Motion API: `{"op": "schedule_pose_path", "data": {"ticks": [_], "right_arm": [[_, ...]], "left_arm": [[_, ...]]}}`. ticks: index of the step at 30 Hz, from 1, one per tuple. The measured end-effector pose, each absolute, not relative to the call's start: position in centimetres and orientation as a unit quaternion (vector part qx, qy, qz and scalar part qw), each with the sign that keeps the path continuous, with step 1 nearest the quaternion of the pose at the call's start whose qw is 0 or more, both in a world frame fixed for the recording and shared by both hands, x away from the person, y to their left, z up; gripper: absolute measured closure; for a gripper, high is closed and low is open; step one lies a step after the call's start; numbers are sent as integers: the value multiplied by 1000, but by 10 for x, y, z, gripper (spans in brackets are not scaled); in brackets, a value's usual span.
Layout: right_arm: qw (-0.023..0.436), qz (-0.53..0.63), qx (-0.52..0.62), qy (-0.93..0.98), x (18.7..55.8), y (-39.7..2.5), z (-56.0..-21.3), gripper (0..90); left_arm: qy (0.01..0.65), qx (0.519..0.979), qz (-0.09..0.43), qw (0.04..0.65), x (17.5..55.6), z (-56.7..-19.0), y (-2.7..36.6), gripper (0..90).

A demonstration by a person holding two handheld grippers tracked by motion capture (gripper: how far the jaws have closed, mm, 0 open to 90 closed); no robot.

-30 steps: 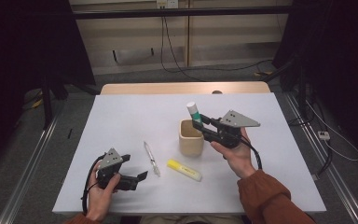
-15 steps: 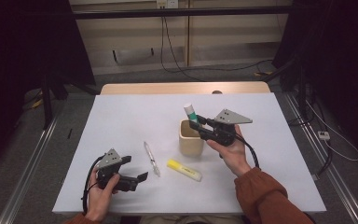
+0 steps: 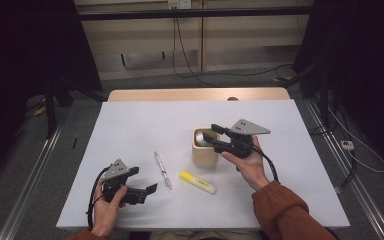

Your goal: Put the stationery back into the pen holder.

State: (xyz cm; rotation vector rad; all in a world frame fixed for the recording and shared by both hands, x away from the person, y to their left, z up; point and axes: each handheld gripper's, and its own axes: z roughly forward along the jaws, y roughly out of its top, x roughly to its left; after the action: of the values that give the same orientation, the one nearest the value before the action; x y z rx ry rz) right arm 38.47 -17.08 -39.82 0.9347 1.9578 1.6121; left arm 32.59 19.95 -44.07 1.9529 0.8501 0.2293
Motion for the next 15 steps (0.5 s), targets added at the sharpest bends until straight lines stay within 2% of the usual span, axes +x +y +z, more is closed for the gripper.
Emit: {"op": "schedule_pose_path", "data": {"ticks": [9, 15], "right_arm": [[219, 577, 360, 700, 381, -182, -392, 221], [219, 565, 366, 706, 372, -192, -391, 155]], "left_arm": [[351, 799, 93, 480, 325, -441, 199, 52], [348, 802, 93, 476, 325, -440, 199, 52]]}}
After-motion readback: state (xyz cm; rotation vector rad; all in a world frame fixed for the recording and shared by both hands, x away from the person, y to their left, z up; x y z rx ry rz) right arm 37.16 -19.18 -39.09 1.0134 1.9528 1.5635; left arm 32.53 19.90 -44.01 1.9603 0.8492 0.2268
